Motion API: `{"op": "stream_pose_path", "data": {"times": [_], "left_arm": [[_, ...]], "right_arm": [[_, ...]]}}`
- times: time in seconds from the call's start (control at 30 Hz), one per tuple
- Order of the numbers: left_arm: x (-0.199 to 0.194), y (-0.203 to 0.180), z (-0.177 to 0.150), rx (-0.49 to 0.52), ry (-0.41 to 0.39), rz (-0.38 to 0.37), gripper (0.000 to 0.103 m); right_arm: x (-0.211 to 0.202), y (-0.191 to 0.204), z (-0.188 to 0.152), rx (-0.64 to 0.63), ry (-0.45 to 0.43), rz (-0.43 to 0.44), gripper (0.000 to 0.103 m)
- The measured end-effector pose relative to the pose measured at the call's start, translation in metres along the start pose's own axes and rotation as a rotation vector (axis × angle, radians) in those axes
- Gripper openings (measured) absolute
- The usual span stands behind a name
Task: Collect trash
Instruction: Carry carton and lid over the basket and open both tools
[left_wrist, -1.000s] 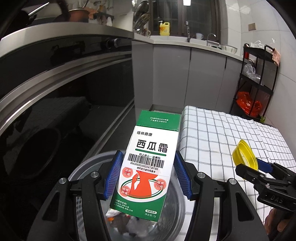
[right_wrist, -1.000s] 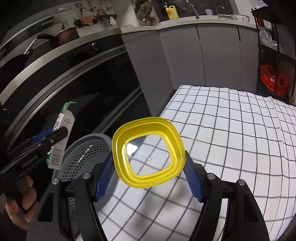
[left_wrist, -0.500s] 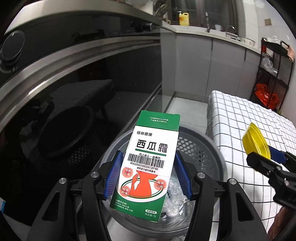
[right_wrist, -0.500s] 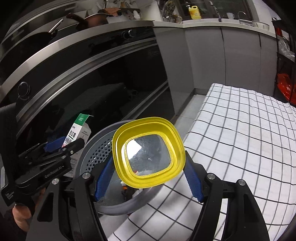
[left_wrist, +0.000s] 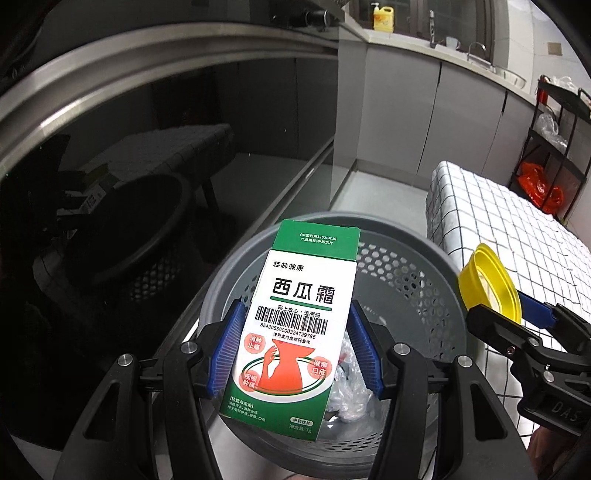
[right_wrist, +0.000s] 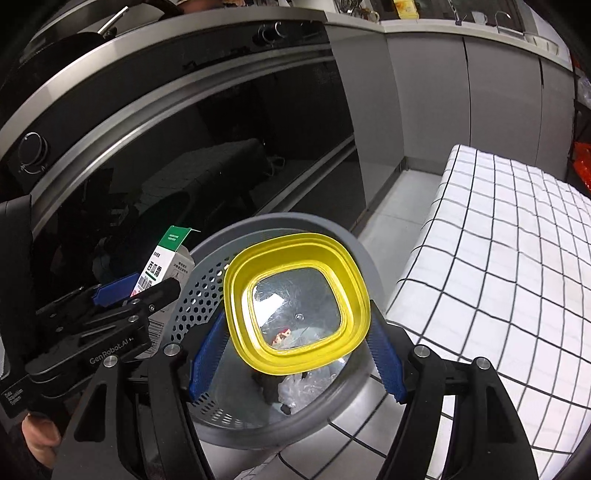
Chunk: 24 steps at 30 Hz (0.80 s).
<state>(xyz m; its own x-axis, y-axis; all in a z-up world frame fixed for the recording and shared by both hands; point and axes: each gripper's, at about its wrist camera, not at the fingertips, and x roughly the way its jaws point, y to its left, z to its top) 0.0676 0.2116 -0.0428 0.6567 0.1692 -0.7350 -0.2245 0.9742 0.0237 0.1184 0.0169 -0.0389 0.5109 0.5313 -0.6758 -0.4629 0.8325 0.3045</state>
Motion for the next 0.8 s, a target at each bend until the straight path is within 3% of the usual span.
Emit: {"op": "stream_pose_path", "data": {"times": [0.37, 0.47, 0.53, 0.8], "left_arm": [[0.009, 0.009, -0.004, -0.036, 0.042, 0.009, 0.058], [0.008, 0.011, -0.004, -0.041, 0.039, 0.017, 0.070], [0.006, 0.011, -0.002, -0.045, 0.029, 0.018, 0.073], [0.002, 0.012, -0.001, -0.046, 0.006, 0.018, 0.073]], "right_arm": [[0.010, 0.003, 0.000, 0.012, 0.001, 0.018, 0.070], [0.009, 0.004, 0.001, 0.006, 0.001, 0.020, 0.072], [0.008, 0.005, 0.001, -0.002, 0.000, 0.021, 0.078], [-0.001, 0.008, -0.001, -0.012, -0.030, -0.008, 0.078]]}}
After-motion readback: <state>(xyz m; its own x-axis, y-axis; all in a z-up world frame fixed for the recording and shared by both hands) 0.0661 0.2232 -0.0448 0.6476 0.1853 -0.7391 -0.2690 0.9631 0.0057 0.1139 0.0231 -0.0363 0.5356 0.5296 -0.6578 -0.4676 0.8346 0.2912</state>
